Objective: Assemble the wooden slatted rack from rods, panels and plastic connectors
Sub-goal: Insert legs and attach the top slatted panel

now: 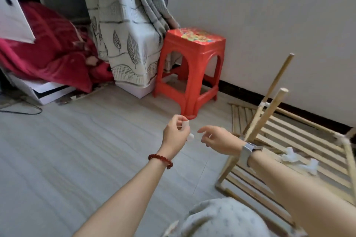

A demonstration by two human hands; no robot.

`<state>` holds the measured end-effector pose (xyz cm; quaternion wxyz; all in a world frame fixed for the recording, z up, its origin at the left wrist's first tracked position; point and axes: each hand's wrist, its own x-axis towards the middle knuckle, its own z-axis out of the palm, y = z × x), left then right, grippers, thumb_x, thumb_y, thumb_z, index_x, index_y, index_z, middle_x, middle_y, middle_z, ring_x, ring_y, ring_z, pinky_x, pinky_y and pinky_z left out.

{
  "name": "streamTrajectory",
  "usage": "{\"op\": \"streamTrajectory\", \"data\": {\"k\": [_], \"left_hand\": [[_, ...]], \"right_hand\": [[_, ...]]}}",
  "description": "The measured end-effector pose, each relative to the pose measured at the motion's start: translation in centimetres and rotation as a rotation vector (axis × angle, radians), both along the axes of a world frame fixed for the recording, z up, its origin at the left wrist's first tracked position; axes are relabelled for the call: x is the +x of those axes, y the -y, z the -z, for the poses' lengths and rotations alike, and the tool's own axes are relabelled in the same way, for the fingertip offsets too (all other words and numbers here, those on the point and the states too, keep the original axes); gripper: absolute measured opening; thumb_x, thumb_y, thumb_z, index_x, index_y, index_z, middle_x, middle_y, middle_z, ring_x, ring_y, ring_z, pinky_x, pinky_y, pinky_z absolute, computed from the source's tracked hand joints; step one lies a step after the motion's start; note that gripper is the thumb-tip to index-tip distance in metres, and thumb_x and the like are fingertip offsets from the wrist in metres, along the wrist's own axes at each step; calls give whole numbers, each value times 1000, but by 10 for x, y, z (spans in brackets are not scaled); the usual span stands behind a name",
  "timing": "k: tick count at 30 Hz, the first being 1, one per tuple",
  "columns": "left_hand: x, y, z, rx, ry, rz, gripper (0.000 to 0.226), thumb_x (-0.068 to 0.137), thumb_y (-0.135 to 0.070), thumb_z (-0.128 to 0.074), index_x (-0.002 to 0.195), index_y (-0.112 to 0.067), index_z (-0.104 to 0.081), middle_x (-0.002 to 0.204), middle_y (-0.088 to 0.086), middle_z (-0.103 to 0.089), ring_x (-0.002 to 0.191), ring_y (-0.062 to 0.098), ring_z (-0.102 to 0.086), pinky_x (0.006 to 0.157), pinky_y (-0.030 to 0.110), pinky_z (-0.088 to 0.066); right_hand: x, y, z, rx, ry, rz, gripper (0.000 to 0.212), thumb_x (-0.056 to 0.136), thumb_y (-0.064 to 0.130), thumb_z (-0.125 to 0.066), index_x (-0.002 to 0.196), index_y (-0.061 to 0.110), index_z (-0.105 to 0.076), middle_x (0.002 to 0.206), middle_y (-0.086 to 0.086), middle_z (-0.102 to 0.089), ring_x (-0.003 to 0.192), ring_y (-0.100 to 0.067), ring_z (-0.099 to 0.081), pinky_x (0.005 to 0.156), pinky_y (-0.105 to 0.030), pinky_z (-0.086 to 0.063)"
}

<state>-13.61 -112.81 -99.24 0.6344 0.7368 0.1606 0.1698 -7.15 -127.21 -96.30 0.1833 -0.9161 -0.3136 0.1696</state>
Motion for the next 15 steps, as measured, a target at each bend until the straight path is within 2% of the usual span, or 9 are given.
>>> {"op": "streamTrajectory", "data": {"k": [2,4,7,11,15], "left_hand": [[12,19,-32,-135,62,42,12,92,-14,-55,85,-24,-55,84,0,-59,71,5,-59,55,21,-52],[26,47,-65,-167,127,90,9,91,-16,-57,87,-24,-56,89,5,-64,78,12,-61,58,20,-50],[46,86,-106,-163,216,128,2,90,-24,-60,89,-22,-60,93,6,-69,76,11,-61,57,18,-45],[69,133,-143,-166,346,216,7,87,-26,-65,86,-19,-65,86,-2,-70,79,6,-64,65,13,-47],[86,159,-150,-159,444,304,8,87,-23,-65,80,-22,-69,78,-8,-72,79,3,-66,71,14,-50]], "right_hand": [[-1,16,-18,182,54,60,32,93,20,-48,125,19,-50,96,7,-62,83,-3,-59,72,-14,-43],[-3,39,-42,408,152,109,30,91,20,-55,119,23,-48,87,13,-58,72,6,-56,64,-9,-43],[-1,69,-70,701,364,159,28,87,16,-63,110,24,-49,83,7,-59,67,-2,-58,59,-14,-46],[8,108,-94,938,599,275,25,85,13,-65,107,17,-54,92,-7,-59,66,-17,-60,59,-33,-54],[22,133,-109,1050,659,297,25,87,17,-62,108,27,-52,102,-3,-55,72,-14,-60,62,-31,-55]]}}
